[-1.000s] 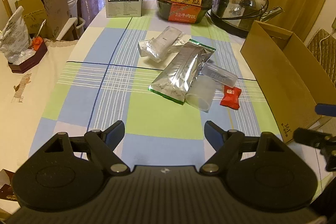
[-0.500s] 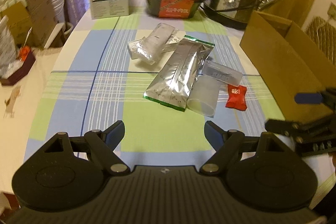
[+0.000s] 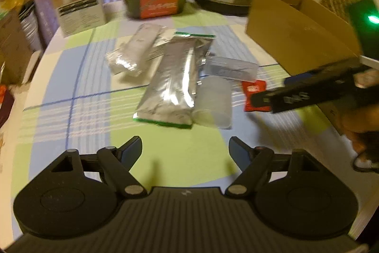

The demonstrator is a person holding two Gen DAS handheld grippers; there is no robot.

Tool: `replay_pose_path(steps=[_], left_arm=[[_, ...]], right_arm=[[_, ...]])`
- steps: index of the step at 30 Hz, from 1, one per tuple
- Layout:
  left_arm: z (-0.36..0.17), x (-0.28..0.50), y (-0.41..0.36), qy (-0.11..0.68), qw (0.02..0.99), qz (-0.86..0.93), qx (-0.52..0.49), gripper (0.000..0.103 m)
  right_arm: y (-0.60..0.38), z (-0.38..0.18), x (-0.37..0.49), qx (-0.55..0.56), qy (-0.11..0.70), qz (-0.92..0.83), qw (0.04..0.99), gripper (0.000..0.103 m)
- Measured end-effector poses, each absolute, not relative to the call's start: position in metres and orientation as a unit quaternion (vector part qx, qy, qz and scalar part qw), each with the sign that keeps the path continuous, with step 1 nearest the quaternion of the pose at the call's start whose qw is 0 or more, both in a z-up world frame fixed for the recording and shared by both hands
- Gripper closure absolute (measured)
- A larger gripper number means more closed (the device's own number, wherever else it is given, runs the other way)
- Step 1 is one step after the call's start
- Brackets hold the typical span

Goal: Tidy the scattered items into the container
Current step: 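Grasp the red snack packet with the right tool while the left tool grasps the clear plastic cup, then lift the plastic cup with the left tool while the right tool carries the red snack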

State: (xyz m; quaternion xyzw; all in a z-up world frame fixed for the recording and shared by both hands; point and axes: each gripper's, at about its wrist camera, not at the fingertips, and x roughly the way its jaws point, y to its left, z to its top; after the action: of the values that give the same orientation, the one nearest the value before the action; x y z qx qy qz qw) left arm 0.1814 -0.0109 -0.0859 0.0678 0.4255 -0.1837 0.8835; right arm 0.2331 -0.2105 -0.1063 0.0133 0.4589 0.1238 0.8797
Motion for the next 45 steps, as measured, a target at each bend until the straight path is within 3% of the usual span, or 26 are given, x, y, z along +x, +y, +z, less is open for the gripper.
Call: replay_pose_path(steps=[5, 7, 11, 13, 15, 24, 32, 33, 34, 45], left_arm=[[-0.091, 0.186, -0.027, 0.409, 0.881, -0.214, 0.104, 0.026], [-0.092, 0.188, -0.032, 0.403, 0.880, -0.225, 0.113, 0.026], [-0.092, 0.192, -0.039, 0.393, 0.877, -0.245, 0.132, 0.026], [-0.092, 0.194, -0.042, 0.389, 0.875, -0.249, 0.143, 0.026], [-0.091, 0.196, -0.045, 0.386, 0.874, -0.253, 0.149, 0.026], [-0.101, 0.208, -0.077, 0.379, 0.860, -0.286, 0.186, 0.032], [-0.123, 0.236, -0.090, 0.420, 0.847, -0.257, 0.198, 0.037], [-0.124, 0.237, -0.090, 0.424, 0.846, -0.255, 0.199, 0.043], [-0.126, 0.238, -0.089, 0.431, 0.843, -0.252, 0.199, 0.057], [-0.113, 0.178, -0.068, 0.442, 0.800, -0.325, 0.243, 0.058]], right_arm=[[-0.214, -0.120, 0.244, 0.025, 0.460, 0.113, 0.880, 0.019], [-0.214, -0.124, 0.247, 0.028, 0.462, 0.112, 0.879, 0.029], [-0.208, -0.130, 0.251, 0.016, 0.461, 0.112, 0.880, 0.030], [-0.205, -0.130, 0.250, 0.003, 0.456, 0.110, 0.883, 0.054], [-0.207, -0.128, 0.250, -0.006, 0.456, 0.103, 0.884, 0.067], [-0.229, -0.118, 0.217, -0.011, 0.464, 0.084, 0.882, 0.068], [-0.228, -0.120, 0.188, -0.005, 0.471, 0.087, 0.878, 0.069], [-0.229, -0.120, 0.187, -0.003, 0.472, 0.087, 0.877, 0.069], [-0.229, -0.120, 0.186, -0.002, 0.472, 0.088, 0.877, 0.069], [-0.229, -0.108, 0.160, -0.005, 0.474, 0.114, 0.873, 0.068]])
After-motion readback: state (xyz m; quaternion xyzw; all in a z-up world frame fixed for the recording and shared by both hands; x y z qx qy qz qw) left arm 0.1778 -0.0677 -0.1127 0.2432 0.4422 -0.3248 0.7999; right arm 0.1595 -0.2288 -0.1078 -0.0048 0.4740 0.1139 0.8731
